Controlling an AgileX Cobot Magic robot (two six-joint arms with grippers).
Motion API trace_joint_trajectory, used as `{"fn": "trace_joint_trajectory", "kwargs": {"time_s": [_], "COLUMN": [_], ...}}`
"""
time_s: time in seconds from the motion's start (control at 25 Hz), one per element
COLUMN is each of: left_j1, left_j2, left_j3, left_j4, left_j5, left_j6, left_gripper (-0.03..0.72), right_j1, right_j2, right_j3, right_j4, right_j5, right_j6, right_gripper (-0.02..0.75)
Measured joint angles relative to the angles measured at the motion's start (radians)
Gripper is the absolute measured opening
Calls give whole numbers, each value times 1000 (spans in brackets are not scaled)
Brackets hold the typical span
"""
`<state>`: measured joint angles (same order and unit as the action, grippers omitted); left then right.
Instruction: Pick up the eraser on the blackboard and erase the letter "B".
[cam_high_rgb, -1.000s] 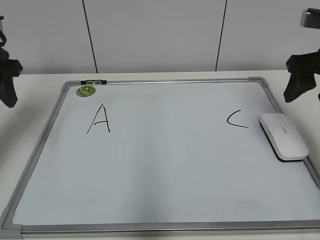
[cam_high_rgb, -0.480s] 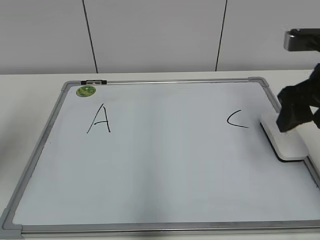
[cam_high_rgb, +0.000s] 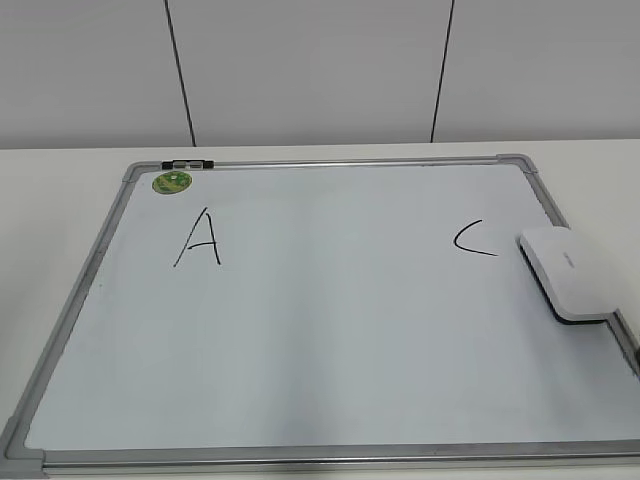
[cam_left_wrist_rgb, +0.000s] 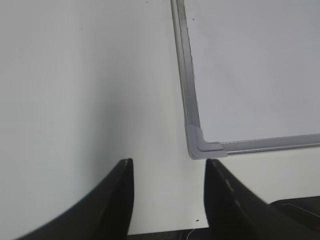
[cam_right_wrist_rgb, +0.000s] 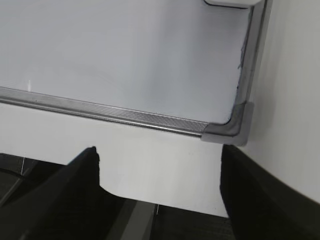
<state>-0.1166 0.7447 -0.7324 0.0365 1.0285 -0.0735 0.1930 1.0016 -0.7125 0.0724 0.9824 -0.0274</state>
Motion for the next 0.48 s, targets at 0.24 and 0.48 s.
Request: {"fn": "trace_joint_trajectory", "kwargs": {"time_s": [0.24, 0.48], "left_j1": [0, 0], "left_j2": [-171, -268], "left_j3": [111, 206], "left_j4": [4, 6], "left_j5": [29, 46], "left_j6": [0, 0], "left_gripper": [330, 313], "right_j1": [0, 0], "right_j2": [-223, -442], "right_j3": [106, 188], "right_j4": [0, -9], "right_j5": [33, 74], "right_j6": [0, 0], "right_gripper": [554, 554]}}
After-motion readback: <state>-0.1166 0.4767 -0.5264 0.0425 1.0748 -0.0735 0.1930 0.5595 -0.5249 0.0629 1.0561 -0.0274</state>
